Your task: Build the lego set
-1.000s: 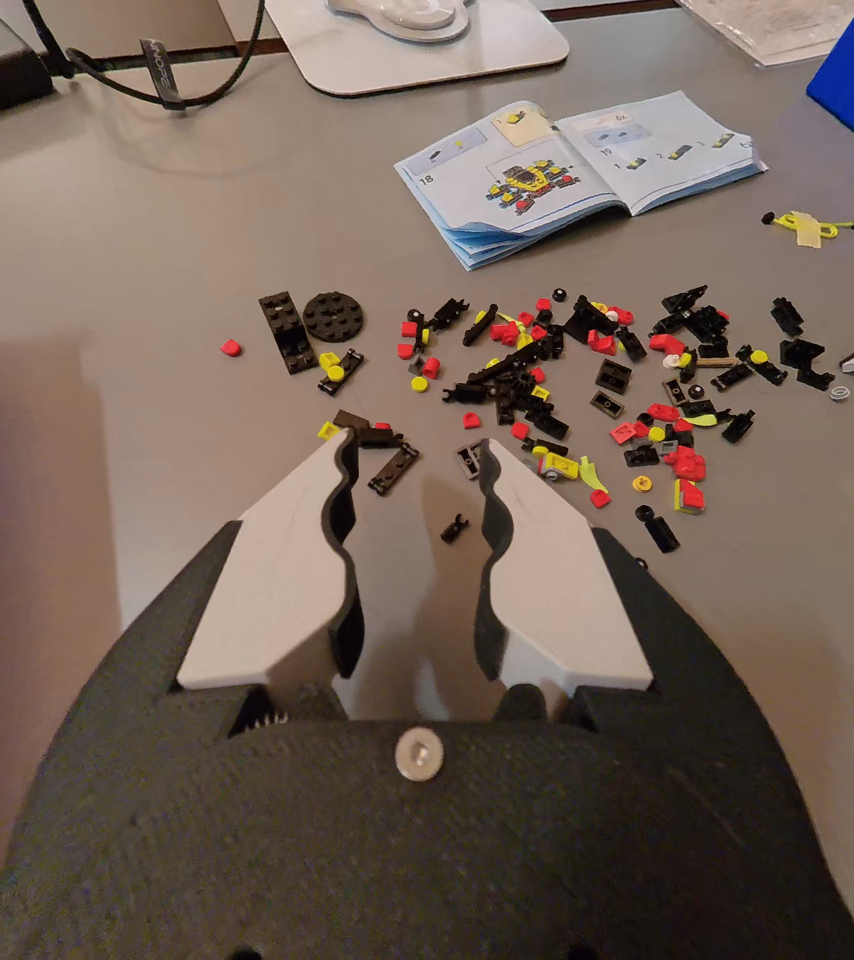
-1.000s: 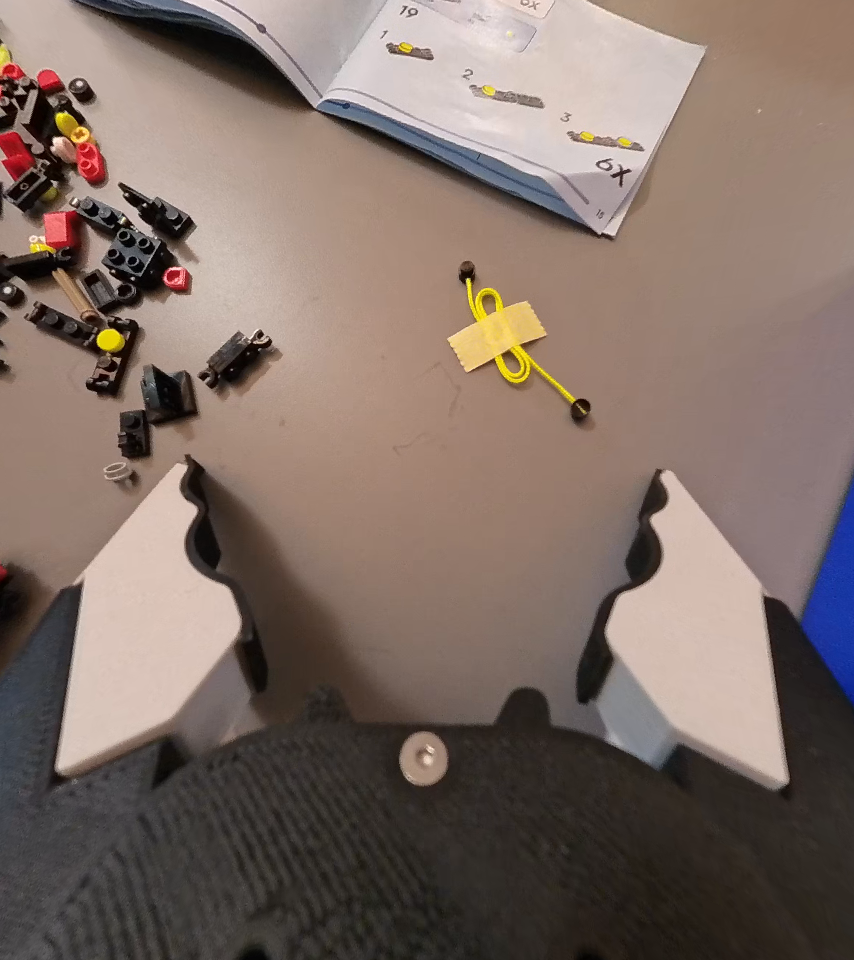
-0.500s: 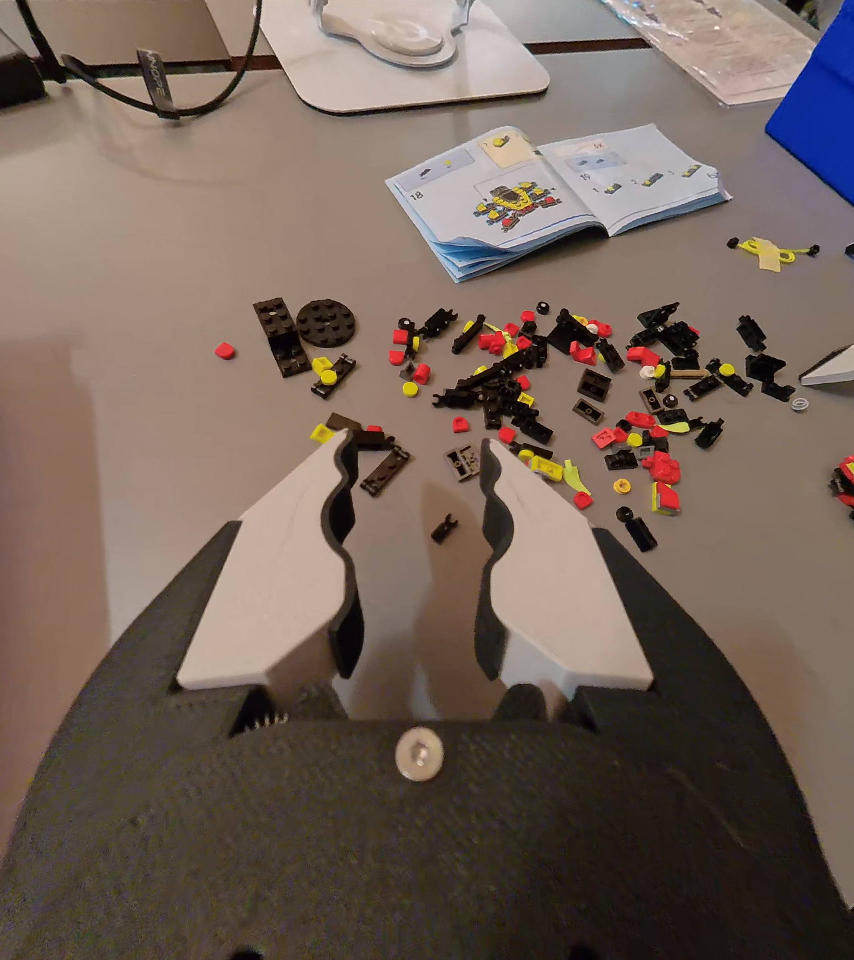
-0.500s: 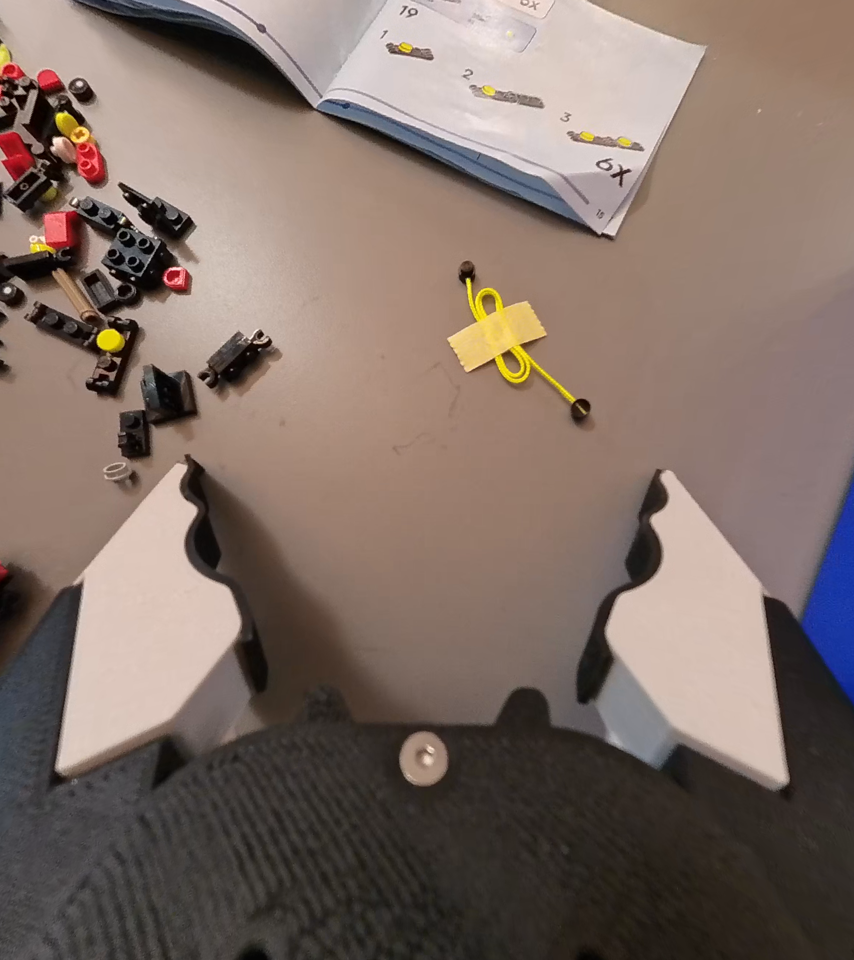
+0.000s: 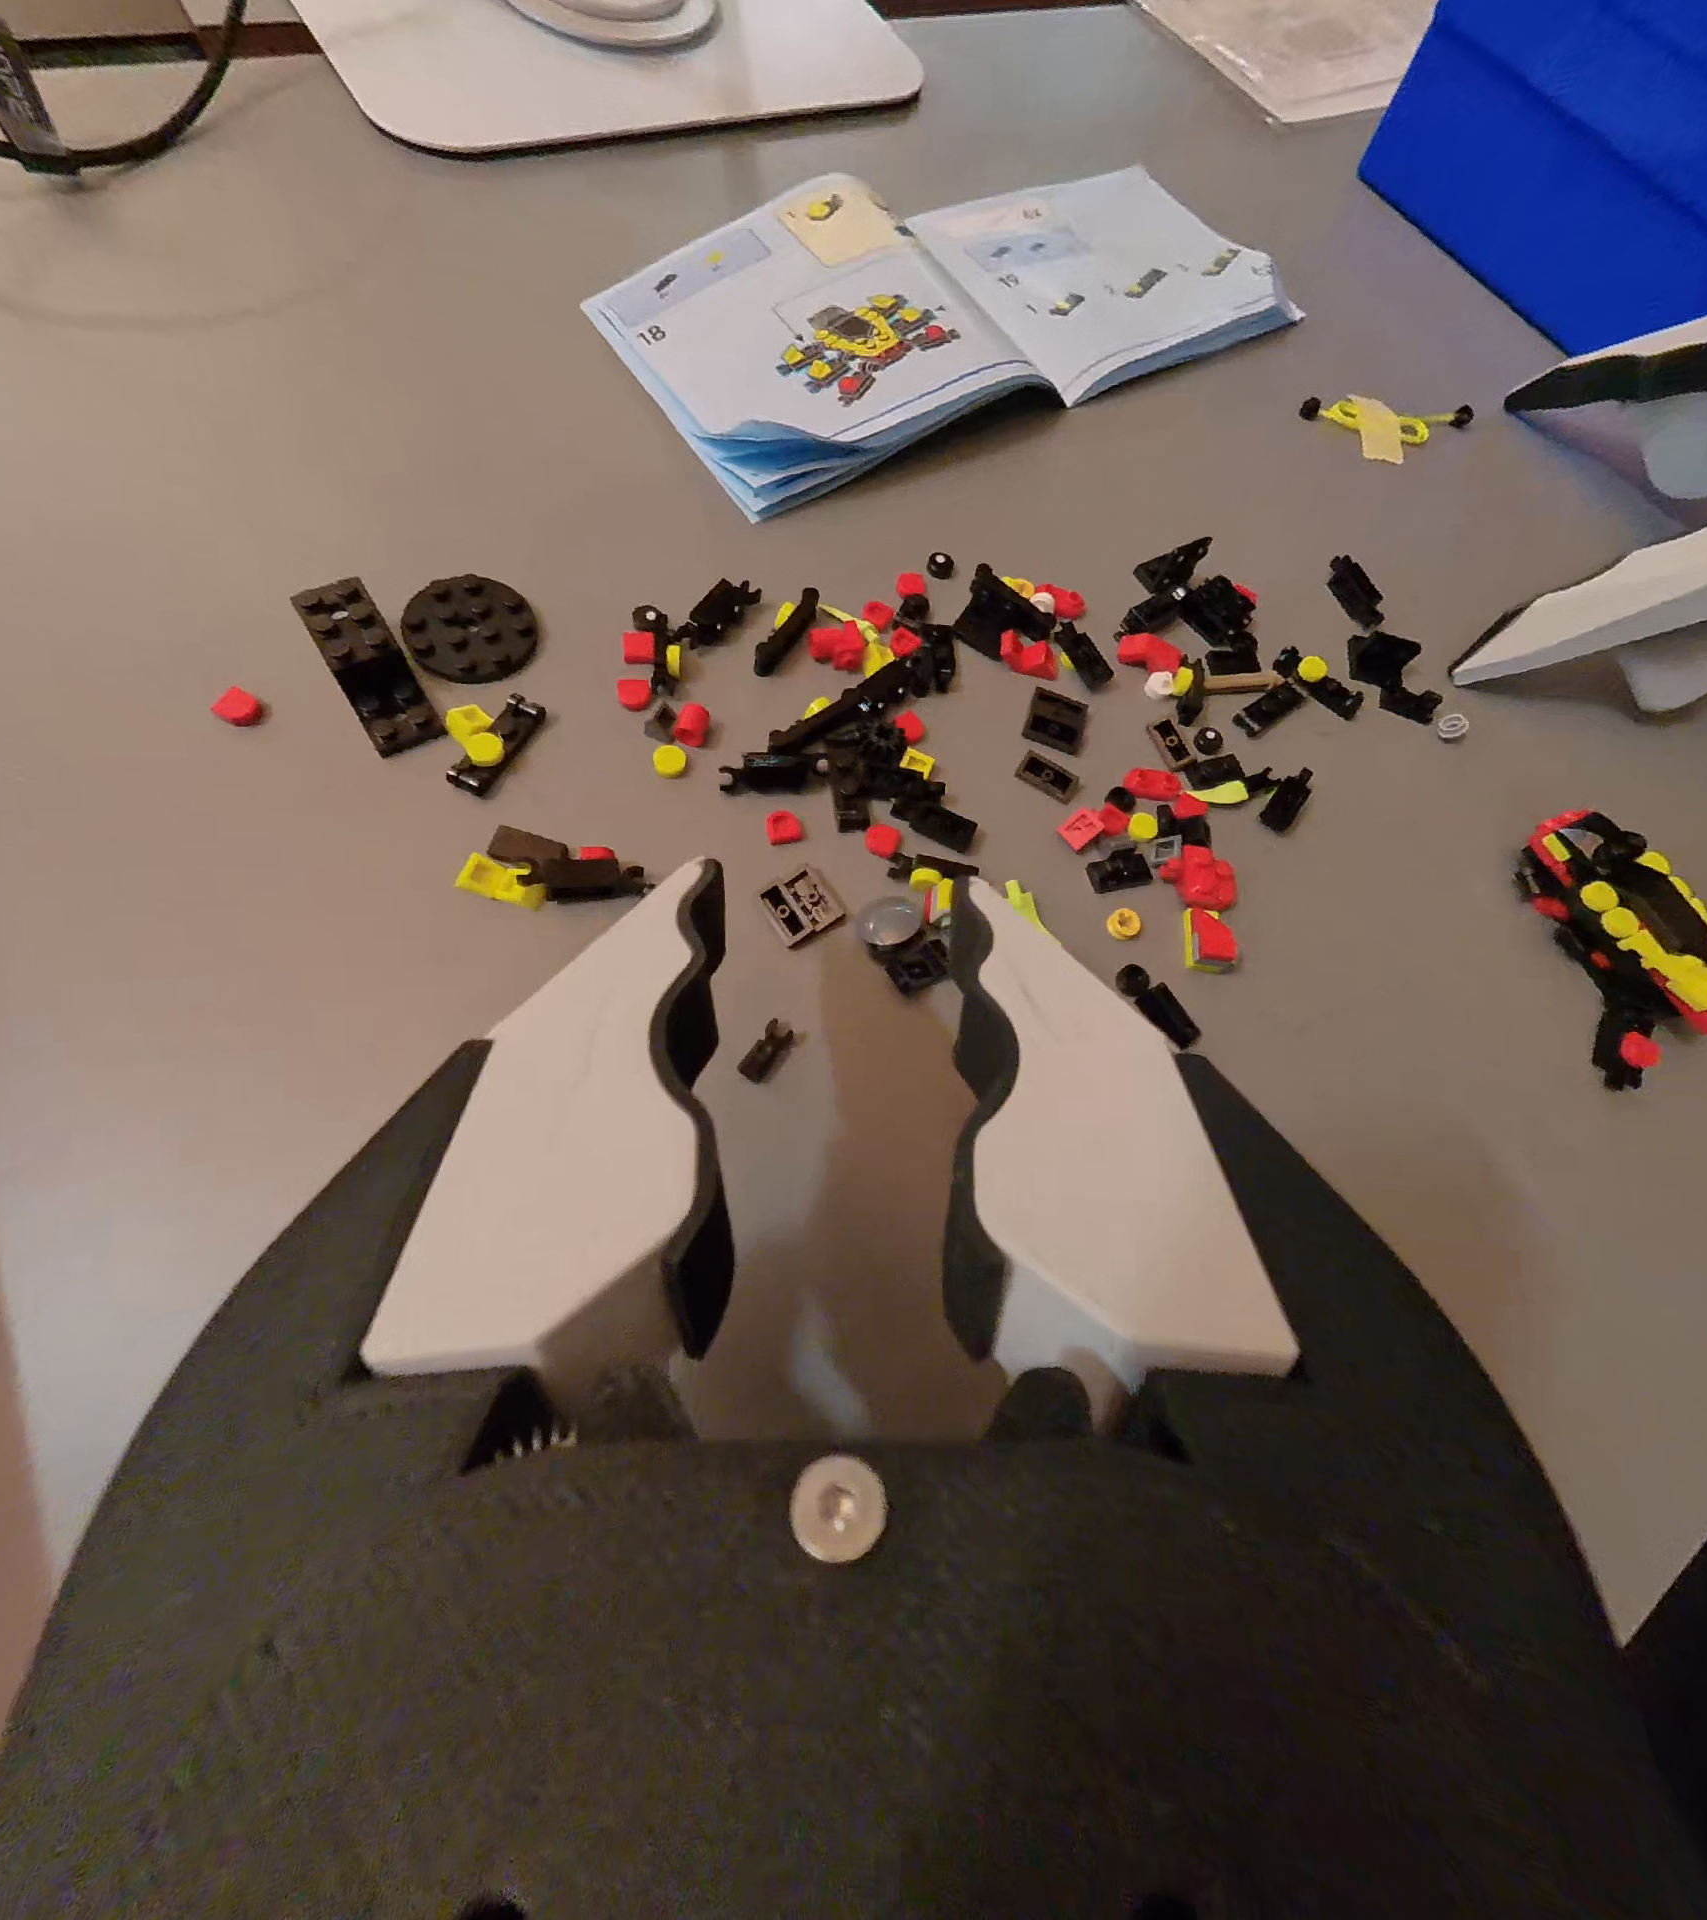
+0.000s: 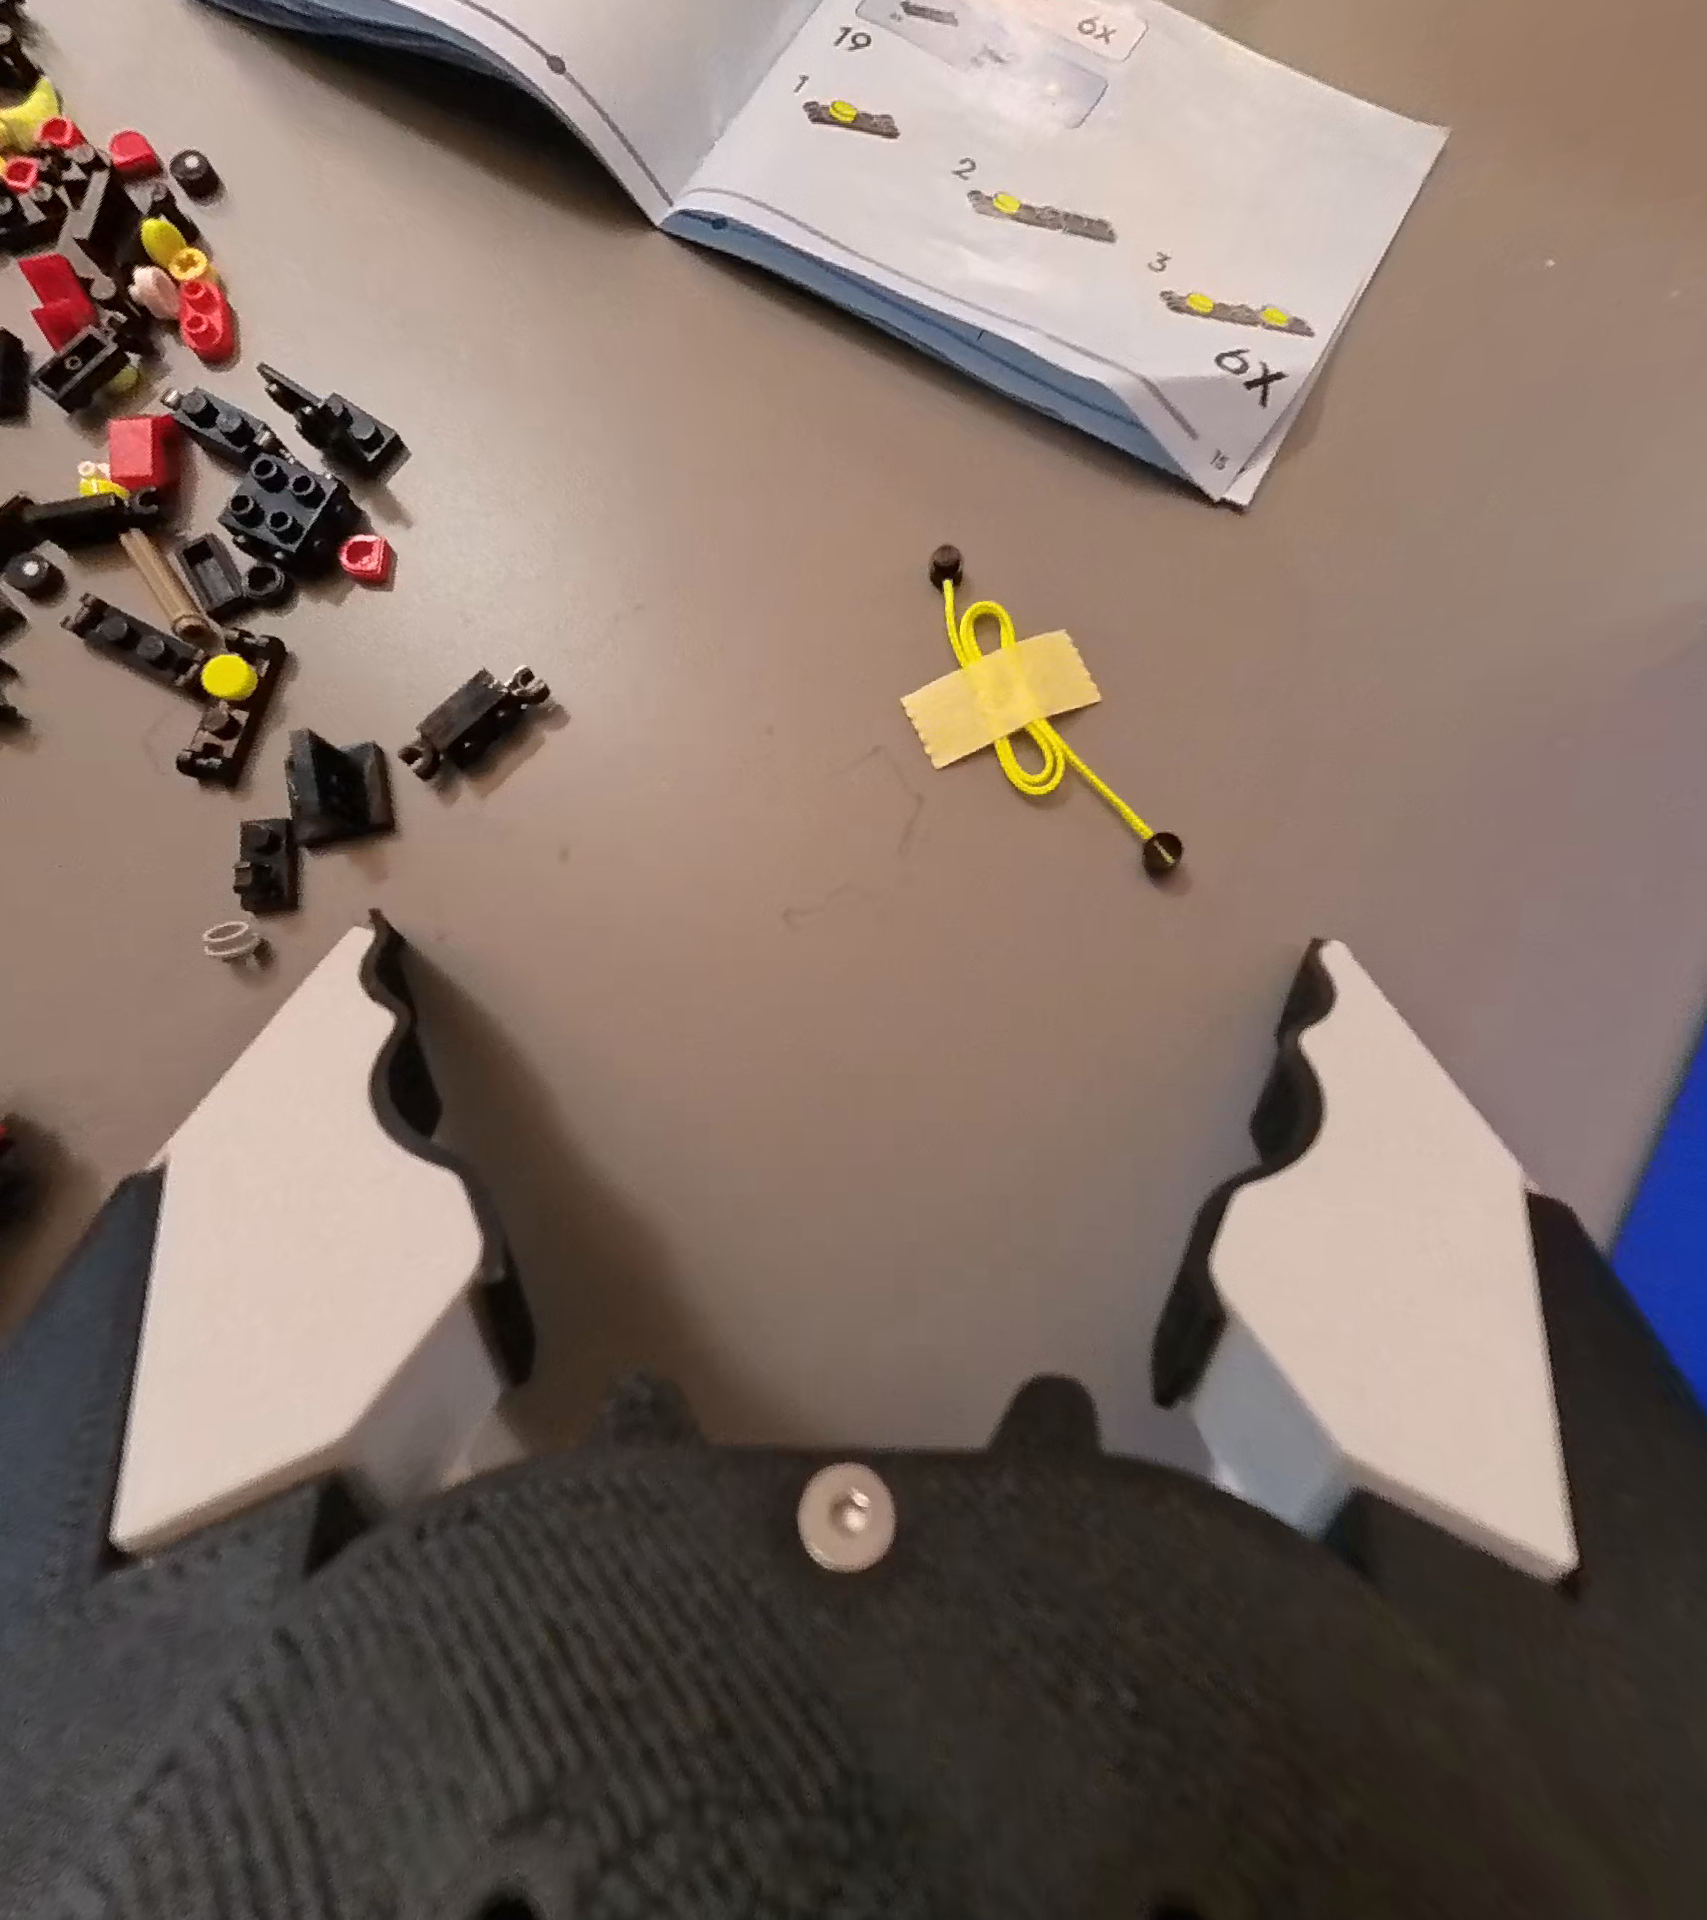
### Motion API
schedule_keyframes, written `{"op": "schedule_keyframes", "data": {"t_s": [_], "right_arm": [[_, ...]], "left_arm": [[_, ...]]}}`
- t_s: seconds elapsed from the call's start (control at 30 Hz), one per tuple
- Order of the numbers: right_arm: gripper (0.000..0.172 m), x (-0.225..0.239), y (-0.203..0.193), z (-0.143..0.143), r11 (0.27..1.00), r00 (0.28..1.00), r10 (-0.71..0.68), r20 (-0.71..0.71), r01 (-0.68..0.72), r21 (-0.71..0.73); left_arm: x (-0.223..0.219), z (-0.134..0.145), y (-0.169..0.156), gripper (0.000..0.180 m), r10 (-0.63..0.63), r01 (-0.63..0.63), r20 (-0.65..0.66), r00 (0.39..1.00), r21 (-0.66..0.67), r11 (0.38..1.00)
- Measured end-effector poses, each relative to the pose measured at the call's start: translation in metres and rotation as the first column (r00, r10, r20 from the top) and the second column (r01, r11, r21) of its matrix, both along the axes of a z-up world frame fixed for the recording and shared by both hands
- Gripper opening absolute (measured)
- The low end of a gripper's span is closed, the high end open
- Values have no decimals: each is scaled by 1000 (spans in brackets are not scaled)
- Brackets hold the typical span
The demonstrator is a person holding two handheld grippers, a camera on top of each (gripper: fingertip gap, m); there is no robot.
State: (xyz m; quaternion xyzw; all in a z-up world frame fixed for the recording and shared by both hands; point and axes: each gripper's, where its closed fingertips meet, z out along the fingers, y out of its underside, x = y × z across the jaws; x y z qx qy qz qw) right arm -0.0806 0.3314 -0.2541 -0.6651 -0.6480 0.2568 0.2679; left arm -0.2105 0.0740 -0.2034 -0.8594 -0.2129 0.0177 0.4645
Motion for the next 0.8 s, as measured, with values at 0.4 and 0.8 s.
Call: {"op": "schedule_keyframes", "data": {"t_s": [0.4, 0.8], "right_arm": [[159, 0, 0, 0, 1000, 1000, 2, 0, -2, 0], [110, 10, -7, 125, 959, 875, 49, -481, 94, 268]], "left_arm": [[5, -3, 0, 42, -56, 55, 28, 998, 11, 998], [12, -9, 5, 41, -84, 84, -6, 996, -17, 996]]}}
